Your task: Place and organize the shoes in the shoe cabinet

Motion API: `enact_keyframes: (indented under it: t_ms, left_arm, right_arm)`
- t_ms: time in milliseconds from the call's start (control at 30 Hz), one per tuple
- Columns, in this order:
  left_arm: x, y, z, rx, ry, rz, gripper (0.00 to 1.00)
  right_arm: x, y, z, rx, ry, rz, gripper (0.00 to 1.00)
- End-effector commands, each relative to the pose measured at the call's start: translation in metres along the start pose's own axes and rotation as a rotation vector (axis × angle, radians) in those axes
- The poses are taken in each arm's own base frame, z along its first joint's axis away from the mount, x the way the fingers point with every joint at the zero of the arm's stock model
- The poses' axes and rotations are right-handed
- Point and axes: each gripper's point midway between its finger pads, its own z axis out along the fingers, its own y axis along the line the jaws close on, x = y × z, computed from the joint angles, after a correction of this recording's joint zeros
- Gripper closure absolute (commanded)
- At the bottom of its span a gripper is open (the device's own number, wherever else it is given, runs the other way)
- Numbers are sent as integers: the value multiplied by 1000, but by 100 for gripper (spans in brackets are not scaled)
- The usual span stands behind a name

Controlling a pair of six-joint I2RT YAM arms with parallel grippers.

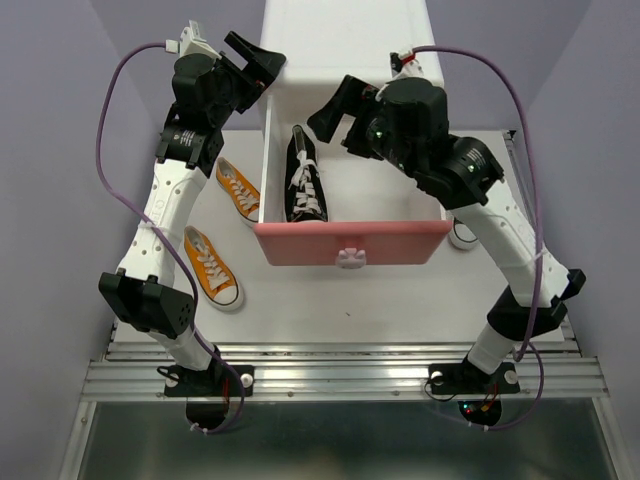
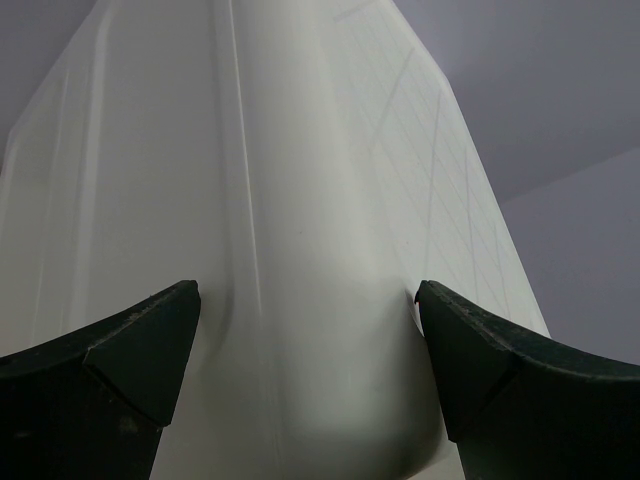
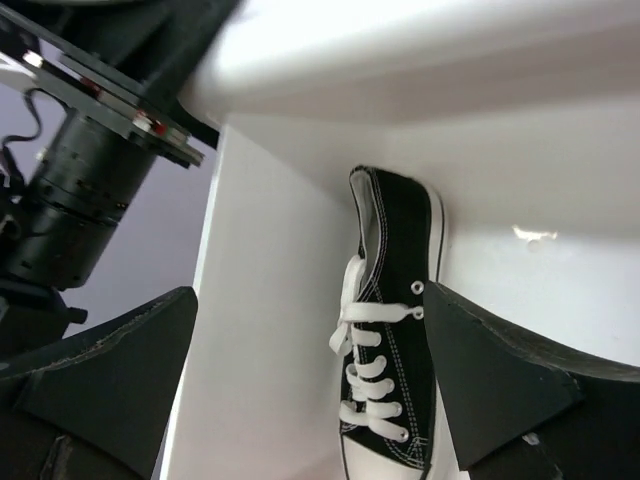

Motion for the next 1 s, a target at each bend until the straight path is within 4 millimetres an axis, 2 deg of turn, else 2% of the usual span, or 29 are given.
enact_keyframes:
  t_ms: [0, 33, 100, 167, 200, 300, 333, 400, 433, 533, 567, 700, 733, 800, 833, 867, 900, 933, 967]
  left_arm:
    - [104, 134, -7, -416, 360, 34, 1]
    - [104, 134, -6, -417, 361, 35, 1]
    - [105, 135, -5, -419, 363, 33, 1]
    - [104, 134, -4, -417, 359, 29, 1]
    - [105, 135, -4, -417, 361, 27, 1]
    - [104, 134, -2, -416, 360, 27, 1]
    - [103, 133, -2, -412, 357, 30, 1]
    - [103, 134, -1, -414, 357, 33, 1]
    - [104, 134, 0, -415, 361, 34, 1]
    - [102, 133, 0, -415, 361, 40, 1]
    - [103, 132, 0, -414, 362, 40, 1]
    - [101, 133, -1, -417, 361, 50, 1]
    - [101, 133, -2, -419, 363, 51, 1]
    - [102, 133, -4, -420, 367, 55, 1]
    - [103, 135, -6, -420, 373, 63, 1]
    - [104, 136, -7, -426, 376, 63, 1]
    - [104, 136, -8, -427, 378, 70, 1]
    - [104, 139, -10, -437, 378, 75, 1]
    - [104, 139, -11, -440, 380, 78, 1]
  right_arm:
    - [-60, 9, -34, -23, -210, -74, 0]
    - [-76, 14, -46, -49, -264, -104, 0]
    - [-93, 18, -55, -59, -334, -141, 0]
    - [-113, 13, -64, -17, -409, -160, 0]
    - [-129, 14, -76, -3, -456, -201, 0]
    - [-155, -3, -84, 116, -545, -228, 0]
    - [-174, -20, -93, 183, -597, -225, 0]
    - [-190, -40, -97, 230, -628, -218, 0]
    - [-203, -60, -99, 263, -649, -202, 0]
    - [-215, -95, -99, 325, -658, -188, 0]
    - [-219, -118, -97, 374, -649, -201, 0]
    - [-234, -162, -97, 426, -635, -173, 0]
    - [-246, -195, -103, 496, -644, -148, 0]
    - [-243, -225, -99, 513, -562, -131, 0]
    - [-247, -259, -99, 534, -538, -55, 0]
    - [-245, -275, -97, 536, -506, -20, 0]
    - [-241, -293, -96, 550, -480, 19, 0]
    - [-231, -322, -96, 604, -441, 69, 0]
    - [-222, -336, -90, 608, -397, 85, 0]
